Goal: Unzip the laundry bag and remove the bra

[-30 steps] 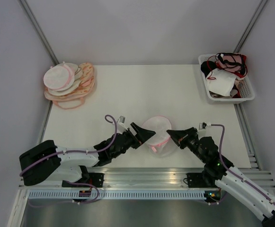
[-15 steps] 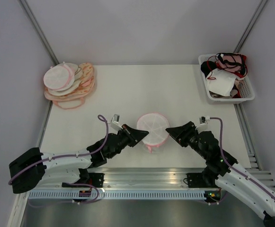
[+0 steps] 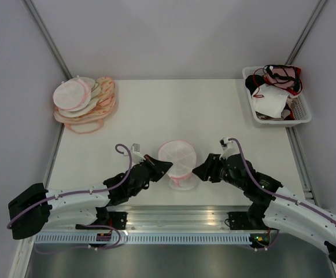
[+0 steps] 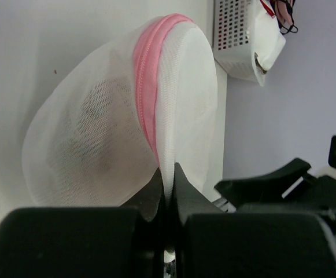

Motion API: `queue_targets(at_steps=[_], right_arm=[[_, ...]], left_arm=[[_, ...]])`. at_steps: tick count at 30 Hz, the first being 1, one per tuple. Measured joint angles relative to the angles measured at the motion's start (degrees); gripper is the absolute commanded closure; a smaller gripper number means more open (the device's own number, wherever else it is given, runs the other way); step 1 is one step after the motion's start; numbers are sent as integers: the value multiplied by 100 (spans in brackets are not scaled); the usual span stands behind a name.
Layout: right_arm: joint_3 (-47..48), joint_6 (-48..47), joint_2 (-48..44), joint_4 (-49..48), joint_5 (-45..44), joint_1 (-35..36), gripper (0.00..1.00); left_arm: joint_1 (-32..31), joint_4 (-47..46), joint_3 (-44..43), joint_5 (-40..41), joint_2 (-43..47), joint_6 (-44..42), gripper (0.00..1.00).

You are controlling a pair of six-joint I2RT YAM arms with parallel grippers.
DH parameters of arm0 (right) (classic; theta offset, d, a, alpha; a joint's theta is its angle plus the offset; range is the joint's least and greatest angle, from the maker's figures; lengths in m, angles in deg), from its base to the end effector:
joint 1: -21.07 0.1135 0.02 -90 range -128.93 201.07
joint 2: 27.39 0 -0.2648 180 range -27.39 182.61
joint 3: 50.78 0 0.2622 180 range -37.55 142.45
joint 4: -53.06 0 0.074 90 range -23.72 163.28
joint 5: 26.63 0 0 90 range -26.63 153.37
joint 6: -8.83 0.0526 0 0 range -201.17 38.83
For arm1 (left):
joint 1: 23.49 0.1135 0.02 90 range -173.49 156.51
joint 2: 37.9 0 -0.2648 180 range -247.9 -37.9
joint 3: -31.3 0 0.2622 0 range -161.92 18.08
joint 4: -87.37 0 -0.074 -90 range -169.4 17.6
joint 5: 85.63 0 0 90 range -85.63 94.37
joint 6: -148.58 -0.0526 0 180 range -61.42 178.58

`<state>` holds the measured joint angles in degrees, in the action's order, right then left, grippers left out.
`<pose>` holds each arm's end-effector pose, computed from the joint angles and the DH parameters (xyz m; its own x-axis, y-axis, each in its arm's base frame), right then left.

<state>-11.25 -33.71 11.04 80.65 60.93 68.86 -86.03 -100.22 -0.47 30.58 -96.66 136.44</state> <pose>0.1280 0.1377 0.2267 -0.7290 0.2920 -0.6191 -0.2622 0.7163 0.6466 0.1270 -0.1939 0.1807 -0.6227 -0.7039 -0.3418 -0.0227 0.4529 -0.8913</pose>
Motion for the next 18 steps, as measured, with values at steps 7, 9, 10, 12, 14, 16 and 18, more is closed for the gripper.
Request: queue_targets(at_steps=[7, 9, 10, 12, 14, 16, 18], right_arm=[[68, -474, 634, -120, -433, 1373, 46], [105, -564, 876, -195, -675, 1609, 47], [138, -605, 1001, -210, -800, 1714, 47], [219, -702, 1224, -243, -1099, 1908, 48], [310, -789, 1364, -293, -1392, 2037, 49], [420, -881, 1460, -369, -1687, 2118, 50], [525, -984, 1567, -479, -1941, 2166, 51]], left_arm=[[0, 402, -481, 271, -221, 50, 98], [0, 411, -542, 280, -238, 57, 98], [0, 424, -551, 280, -238, 57, 98], [0, 485, -551, 278, -238, 61, 98], [0, 520, -551, 275, -238, 74, 98], [0, 527, -551, 273, -236, 94, 98], [0, 531, -551, 260, -232, 122, 98]])
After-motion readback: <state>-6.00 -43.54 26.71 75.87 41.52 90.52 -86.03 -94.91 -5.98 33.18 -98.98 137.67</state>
